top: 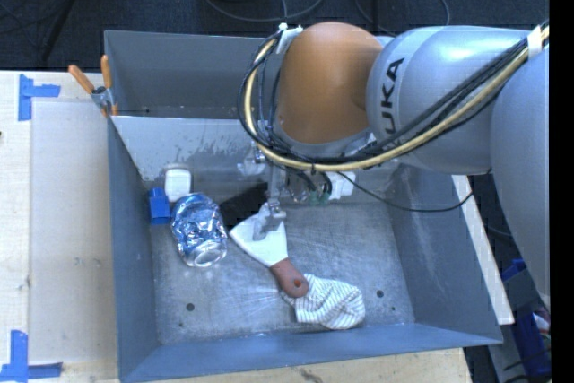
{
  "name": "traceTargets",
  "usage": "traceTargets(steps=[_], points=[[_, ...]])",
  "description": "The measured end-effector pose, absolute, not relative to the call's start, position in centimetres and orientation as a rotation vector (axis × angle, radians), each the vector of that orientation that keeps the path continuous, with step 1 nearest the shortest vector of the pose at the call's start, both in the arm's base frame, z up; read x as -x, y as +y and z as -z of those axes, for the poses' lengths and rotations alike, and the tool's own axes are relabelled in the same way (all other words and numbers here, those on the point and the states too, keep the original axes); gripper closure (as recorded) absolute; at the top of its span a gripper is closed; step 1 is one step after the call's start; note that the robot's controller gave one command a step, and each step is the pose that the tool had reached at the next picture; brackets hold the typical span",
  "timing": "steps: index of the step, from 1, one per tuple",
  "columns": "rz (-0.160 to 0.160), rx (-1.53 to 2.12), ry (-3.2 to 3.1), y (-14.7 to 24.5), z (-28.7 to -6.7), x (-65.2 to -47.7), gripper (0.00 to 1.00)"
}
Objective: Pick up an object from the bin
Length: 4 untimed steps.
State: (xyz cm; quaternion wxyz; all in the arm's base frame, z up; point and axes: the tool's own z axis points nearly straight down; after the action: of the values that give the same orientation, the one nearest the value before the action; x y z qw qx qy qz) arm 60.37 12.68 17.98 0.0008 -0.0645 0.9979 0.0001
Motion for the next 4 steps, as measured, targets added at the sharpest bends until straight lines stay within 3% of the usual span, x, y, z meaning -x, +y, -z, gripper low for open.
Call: traceTargets(steps=[1, 2, 3, 4], points=[[-0.001, 0.580, 3.087, 16.1, -16.0, -61.8, 0.00], [-0.001, 0.817, 3.035, 16.7, -15.0, -60.3, 0.00], [-0.017, 1.066, 2.907, 18.8, -9.8, -60.7, 0.00], [-0.005, 1.073, 2.946, 18.1, -8.4, -59.8, 1.00]])
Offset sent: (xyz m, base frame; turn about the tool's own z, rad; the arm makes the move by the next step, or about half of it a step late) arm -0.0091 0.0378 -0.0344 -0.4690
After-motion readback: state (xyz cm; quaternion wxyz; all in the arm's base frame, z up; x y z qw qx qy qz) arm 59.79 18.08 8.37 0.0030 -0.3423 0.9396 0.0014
